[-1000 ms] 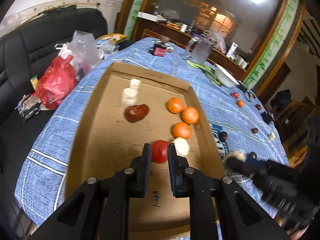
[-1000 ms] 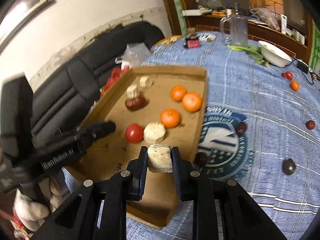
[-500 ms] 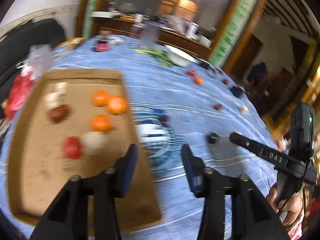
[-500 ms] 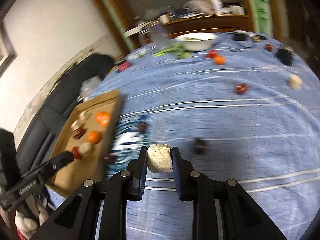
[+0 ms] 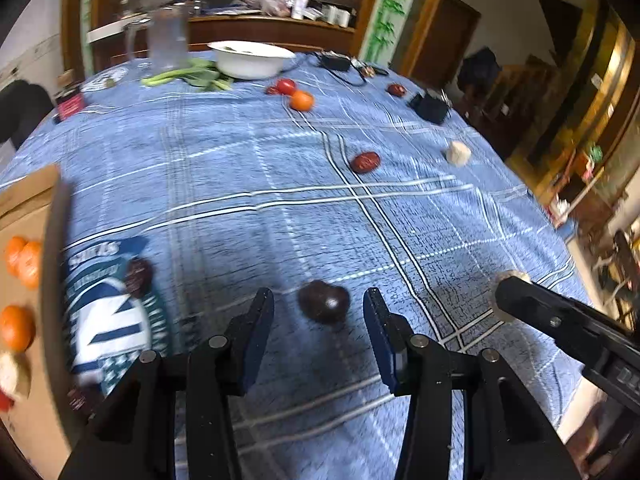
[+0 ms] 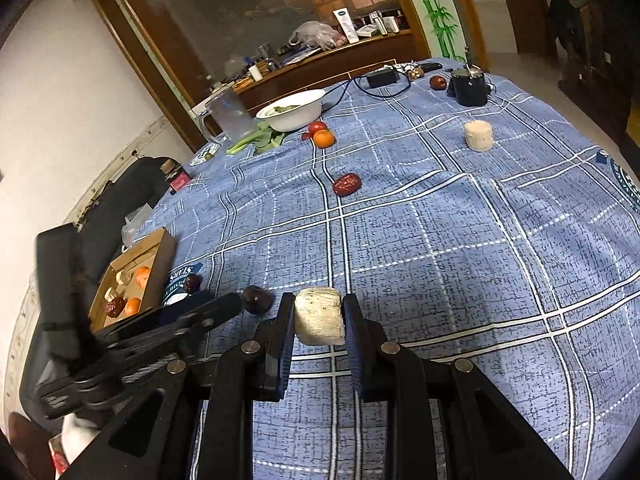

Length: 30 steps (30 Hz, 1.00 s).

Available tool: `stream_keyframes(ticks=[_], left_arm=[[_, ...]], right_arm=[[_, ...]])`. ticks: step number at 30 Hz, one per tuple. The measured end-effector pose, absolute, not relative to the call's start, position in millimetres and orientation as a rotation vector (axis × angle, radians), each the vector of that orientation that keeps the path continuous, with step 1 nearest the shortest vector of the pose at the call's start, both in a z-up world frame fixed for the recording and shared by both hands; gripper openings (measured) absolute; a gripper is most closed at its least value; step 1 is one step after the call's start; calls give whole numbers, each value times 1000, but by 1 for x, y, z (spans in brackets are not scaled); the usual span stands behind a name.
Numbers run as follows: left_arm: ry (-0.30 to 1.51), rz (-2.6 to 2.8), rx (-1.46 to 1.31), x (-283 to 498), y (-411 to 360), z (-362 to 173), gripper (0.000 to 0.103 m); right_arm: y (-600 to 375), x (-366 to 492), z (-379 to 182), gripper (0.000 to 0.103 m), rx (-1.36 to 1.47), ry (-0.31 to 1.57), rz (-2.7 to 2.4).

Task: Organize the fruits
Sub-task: 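Grasp a dark date with the left tool while the right tool holds the cake, then carry the dark date and pale cake into the tray and open both tools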

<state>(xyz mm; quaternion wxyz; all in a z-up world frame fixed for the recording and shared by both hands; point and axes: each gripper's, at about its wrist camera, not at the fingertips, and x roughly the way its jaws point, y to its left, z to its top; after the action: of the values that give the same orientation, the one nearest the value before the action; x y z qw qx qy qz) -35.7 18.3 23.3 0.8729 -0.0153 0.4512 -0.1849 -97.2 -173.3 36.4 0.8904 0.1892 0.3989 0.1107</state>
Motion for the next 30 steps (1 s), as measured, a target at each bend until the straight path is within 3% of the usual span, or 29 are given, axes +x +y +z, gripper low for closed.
stream_keyframes(ticks=[3, 5, 7, 18, 30], left_arm=[[974, -386, -3, -30, 10, 12, 43], [959, -361, 31, -32, 9, 10, 28], [963, -386, -10, -34, 16, 12, 23], [876, -310, -263, -80, 121, 48, 23], [752, 85, -388, -137, 290, 64, 23]], right_arm=[[-172, -97, 35, 25, 392, 830, 239], [-169, -96, 34, 25, 384, 833, 243], [-166, -96, 34, 25, 378, 837, 246], [-117, -99, 44, 25, 297, 858, 335], [43, -102, 71, 26, 97, 912, 648]])
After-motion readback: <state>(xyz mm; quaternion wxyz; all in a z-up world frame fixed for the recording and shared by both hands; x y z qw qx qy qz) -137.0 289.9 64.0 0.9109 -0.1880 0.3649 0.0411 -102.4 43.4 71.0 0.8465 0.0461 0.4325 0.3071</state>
